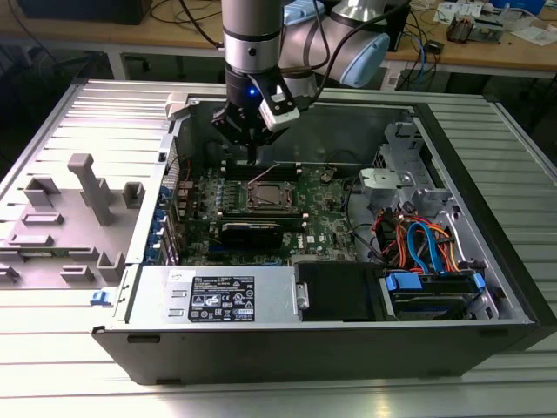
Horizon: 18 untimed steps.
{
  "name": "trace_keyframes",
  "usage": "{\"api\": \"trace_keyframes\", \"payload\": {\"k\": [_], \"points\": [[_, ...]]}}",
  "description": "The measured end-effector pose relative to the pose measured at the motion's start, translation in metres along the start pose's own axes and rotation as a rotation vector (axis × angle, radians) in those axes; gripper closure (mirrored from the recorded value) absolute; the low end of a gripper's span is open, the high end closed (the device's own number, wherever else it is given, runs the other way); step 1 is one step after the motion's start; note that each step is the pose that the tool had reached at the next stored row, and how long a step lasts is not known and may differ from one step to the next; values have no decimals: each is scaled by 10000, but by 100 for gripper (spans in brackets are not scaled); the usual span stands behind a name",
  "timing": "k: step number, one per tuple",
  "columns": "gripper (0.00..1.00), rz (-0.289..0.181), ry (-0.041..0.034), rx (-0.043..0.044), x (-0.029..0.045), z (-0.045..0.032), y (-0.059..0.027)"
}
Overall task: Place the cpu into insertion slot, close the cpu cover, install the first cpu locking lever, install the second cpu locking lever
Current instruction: 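Install the first cpu locking lever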
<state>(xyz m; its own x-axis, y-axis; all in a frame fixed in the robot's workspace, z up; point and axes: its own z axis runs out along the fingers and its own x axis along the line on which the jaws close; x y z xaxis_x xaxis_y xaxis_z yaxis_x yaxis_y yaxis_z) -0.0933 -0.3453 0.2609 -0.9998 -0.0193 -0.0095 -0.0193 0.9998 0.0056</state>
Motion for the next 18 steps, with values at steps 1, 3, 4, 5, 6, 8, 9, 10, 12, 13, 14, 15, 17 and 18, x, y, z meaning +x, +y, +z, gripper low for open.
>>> {"api": "trace_keyframes", "payload": {"k": [1, 3, 4, 5, 6, 8, 9, 10, 12, 13, 14, 15, 17, 18], "points": [[89, -25, -6, -2, -5, 6, 0], [89, -48, -9, 16, -28, 35, 1], [89, -49, -8, 31, -36, 45, 2], [89, -49, -7, 39, -41, 57, 4], [89, -51, -8, 47, -47, 74, 4], [89, -53, -8, 66, -57, 87, 6], [89, -56, -7, 84, -67, 92, 7], [89, -58, -8, 91, -73, 95, 7], [89, -58, -7, 100, -86, 100, 7], [89, -58, -6, 101, -94, 103, 7], [89, -58, -7, 101, -104, 106, 7], [89, -58, -7, 102, -118, 110, 6], [89, -58, -6, 109, -131, 112, 6], [89, -57, -5, 110, -131, 112, 5]]}}
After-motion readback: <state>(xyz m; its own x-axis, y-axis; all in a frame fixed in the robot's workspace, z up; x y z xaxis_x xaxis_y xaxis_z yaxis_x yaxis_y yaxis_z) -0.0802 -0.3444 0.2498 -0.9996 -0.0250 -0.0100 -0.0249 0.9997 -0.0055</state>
